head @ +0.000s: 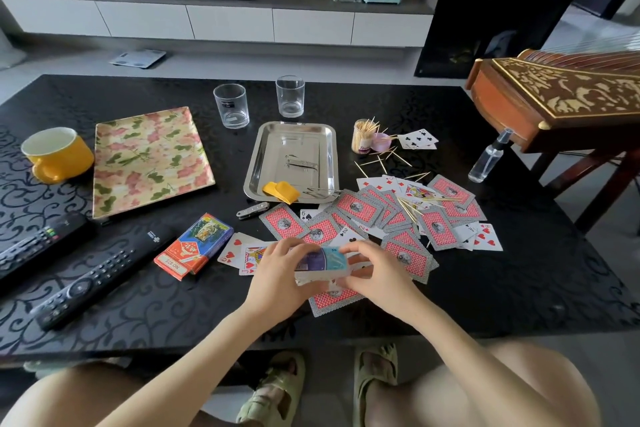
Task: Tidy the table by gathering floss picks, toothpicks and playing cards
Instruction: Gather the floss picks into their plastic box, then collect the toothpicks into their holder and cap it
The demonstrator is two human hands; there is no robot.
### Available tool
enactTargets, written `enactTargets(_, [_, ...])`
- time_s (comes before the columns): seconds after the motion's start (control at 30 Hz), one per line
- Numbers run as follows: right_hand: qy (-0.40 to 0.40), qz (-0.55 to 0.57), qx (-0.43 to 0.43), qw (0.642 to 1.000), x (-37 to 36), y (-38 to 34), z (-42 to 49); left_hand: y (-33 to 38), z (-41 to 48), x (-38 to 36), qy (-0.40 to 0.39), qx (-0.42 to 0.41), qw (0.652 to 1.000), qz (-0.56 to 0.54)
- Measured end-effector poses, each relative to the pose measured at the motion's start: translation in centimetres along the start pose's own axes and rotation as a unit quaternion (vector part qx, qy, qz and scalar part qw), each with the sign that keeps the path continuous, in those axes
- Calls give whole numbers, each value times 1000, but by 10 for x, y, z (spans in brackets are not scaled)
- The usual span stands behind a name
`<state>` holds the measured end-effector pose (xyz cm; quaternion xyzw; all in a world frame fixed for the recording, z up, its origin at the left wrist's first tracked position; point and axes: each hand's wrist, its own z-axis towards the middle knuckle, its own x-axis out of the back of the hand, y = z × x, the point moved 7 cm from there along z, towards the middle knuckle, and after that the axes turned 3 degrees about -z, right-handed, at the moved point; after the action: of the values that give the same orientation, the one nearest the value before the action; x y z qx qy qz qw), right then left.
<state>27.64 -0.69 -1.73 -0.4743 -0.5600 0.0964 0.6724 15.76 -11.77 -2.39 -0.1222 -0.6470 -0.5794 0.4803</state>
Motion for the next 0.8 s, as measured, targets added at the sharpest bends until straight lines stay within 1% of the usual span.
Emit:
enactTargets(0.1, [-12, -25, 22, 999, -3, 0, -1, -2, -1, 1, 3, 12, 999, -31])
enactTargets(0.23, [-16, -75, 61, 995, -3, -10, -1, -5, -11, 0, -27, -31, 998, -53])
enactTargets(0.3, [-19, -107, 74, 991, -3, -15, 0, -9, -14, 2, -33, -35, 997, -60])
enactTargets(0.37, [-27, -146, 85, 985, -4, -19, 2, -12, -15, 4, -40, -38, 997, -54])
enactTargets(0.43, [-45, -173, 95, 979, -6, -22, 4, -12, -14, 5, -49, -60, 996, -40])
enactTargets(0.5, [-70, -192, 102, 974, -9, -25, 7, -9, -15, 6, -51, -100, 994, -9])
enactTargets(0.6, [-88, -228, 115, 963, -13, -29, 10, -2, -16, 3, -22, -178, 980, 91])
enactTargets(0.73, [-90, -300, 123, 942, -21, -33, 6, -1, -20, -6, 3, -212, 960, 183])
enactTargets(0.8, [-85, -319, 125, 936, -24, -32, 4, 5, -23, -12, 15, -245, 939, 242])
